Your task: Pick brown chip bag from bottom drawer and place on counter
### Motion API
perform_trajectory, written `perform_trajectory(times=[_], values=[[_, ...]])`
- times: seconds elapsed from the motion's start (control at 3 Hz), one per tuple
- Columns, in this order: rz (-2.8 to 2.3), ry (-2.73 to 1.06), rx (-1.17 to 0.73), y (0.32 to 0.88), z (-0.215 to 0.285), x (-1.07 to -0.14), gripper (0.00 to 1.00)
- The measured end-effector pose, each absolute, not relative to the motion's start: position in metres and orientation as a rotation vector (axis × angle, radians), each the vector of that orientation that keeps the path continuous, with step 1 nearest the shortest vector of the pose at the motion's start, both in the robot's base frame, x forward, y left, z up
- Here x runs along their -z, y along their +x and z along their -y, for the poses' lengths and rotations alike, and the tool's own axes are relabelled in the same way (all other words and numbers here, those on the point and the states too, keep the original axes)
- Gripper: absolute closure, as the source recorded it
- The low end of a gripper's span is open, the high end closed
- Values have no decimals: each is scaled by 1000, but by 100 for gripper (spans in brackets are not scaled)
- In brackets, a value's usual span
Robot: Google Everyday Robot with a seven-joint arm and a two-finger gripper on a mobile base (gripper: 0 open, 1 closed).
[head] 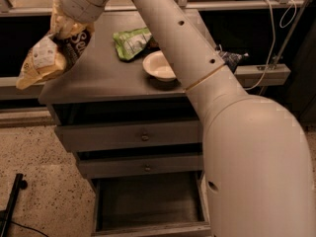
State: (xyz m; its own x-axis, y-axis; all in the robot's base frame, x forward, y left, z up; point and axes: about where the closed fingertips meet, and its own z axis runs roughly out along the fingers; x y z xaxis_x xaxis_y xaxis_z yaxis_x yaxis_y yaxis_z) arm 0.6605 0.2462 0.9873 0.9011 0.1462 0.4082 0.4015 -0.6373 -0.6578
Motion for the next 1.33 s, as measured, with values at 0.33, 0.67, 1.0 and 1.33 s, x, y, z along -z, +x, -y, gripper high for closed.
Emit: perform_trajectory(times=[0.33,0.67,1.0,1.33], values=[[262,-2283,446,693,-226,-978,100],[102,-2315,318,708,-201,-947,73],[20,-2226,101,681,-187,-905,50],[18,-2252,63,665,-170,-885,19]])
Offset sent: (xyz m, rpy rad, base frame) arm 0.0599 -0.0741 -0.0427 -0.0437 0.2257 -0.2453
